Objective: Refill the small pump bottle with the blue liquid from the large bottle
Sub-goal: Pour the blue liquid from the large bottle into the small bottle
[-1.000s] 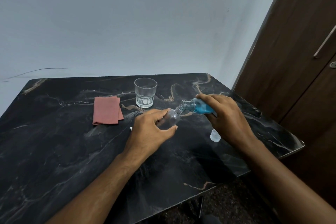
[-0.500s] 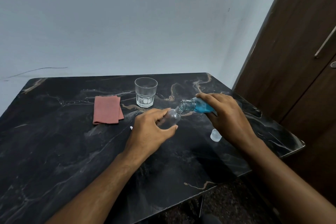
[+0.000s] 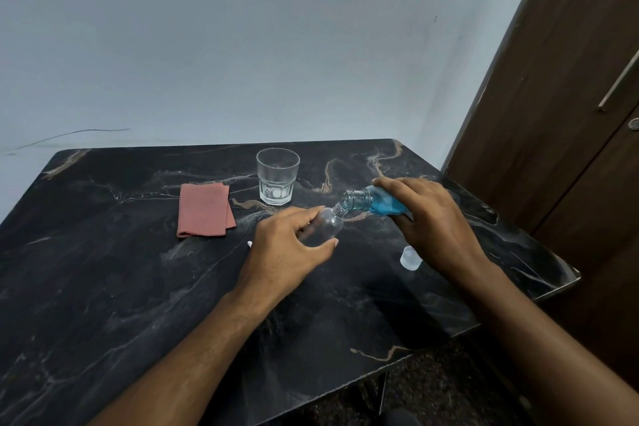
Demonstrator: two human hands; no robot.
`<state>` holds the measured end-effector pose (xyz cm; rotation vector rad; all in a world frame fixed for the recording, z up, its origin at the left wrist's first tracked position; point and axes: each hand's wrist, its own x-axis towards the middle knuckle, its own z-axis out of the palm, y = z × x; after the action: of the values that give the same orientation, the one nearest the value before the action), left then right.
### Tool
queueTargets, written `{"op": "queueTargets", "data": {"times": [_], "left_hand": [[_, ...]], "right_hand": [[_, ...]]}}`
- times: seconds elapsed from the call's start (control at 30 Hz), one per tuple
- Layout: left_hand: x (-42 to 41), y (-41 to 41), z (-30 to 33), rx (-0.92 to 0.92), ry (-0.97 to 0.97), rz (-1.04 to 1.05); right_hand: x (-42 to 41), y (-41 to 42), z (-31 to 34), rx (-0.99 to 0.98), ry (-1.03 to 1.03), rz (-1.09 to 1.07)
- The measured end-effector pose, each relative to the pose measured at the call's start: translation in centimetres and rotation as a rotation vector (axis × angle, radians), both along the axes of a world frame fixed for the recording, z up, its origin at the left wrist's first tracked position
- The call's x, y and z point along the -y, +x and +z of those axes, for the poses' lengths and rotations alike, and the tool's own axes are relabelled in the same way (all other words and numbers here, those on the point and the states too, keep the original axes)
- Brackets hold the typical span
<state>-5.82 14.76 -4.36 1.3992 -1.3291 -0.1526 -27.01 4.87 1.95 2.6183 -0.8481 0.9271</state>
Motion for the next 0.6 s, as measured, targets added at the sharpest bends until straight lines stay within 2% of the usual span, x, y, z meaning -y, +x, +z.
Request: {"op": "queueTargets", "data": {"times": [0.6], "left_hand": [[0.02,0.1,-0.14,0.007,-0.002,-0.005]], "right_hand": [[0.11,-0.05,0.15,-0.015,-0.027,0.006]]}}
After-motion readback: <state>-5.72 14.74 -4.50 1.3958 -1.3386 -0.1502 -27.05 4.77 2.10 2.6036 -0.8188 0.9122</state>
